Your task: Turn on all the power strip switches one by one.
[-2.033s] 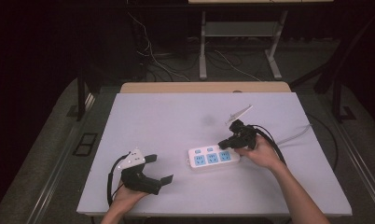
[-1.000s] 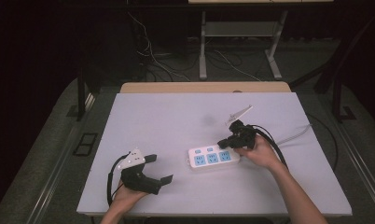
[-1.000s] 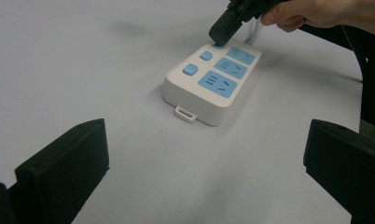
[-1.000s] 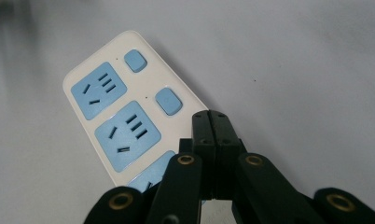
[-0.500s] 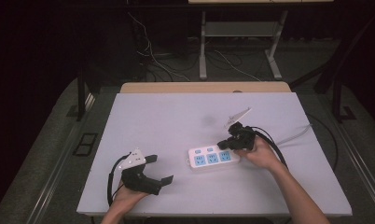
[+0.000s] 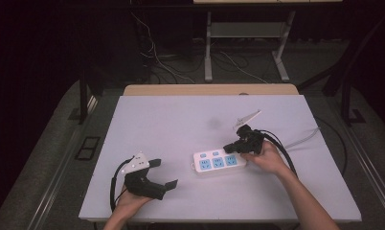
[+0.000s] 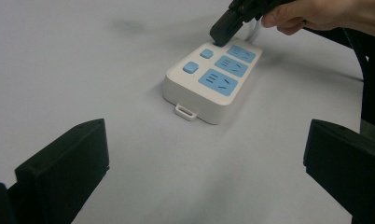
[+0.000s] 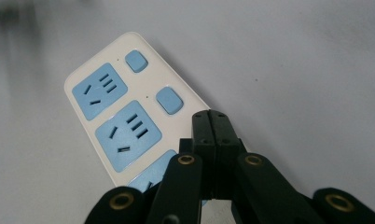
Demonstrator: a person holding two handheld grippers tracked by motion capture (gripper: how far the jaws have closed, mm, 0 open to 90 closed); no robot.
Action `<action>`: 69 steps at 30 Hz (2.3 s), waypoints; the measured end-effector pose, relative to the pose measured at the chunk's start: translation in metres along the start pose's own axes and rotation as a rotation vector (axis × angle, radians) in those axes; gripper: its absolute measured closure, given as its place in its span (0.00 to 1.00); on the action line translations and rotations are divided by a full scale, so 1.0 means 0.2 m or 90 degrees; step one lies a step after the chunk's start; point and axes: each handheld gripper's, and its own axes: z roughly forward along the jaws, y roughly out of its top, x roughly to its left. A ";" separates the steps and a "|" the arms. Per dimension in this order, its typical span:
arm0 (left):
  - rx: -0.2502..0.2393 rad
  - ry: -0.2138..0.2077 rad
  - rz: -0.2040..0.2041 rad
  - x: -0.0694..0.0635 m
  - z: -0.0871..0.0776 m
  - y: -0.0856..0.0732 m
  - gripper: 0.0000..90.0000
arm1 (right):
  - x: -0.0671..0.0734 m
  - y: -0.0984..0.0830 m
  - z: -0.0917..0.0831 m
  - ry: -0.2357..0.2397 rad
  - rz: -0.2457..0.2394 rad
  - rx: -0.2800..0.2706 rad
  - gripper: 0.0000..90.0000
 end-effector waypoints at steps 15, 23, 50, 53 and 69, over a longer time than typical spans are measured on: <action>-0.002 -0.001 -0.001 0.00 0.00 0.00 0.00 | -0.01 -0.01 -0.02 0.008 0.011 0.003 1.00; -0.001 -0.002 -0.001 0.00 0.00 0.00 0.00 | 0.01 0.01 -0.06 0.008 0.000 0.001 1.00; -0.003 -0.003 -0.001 0.00 0.00 0.00 0.00 | 0.11 0.19 -0.16 0.004 -0.044 0.001 1.00; -0.004 -0.003 0.000 0.00 0.00 0.00 0.00 | 0.12 0.21 -0.15 0.007 -0.047 0.001 1.00; -0.004 -0.003 -0.001 0.00 -0.01 0.00 0.00 | 0.16 0.28 -0.04 0.024 -0.065 0.017 1.00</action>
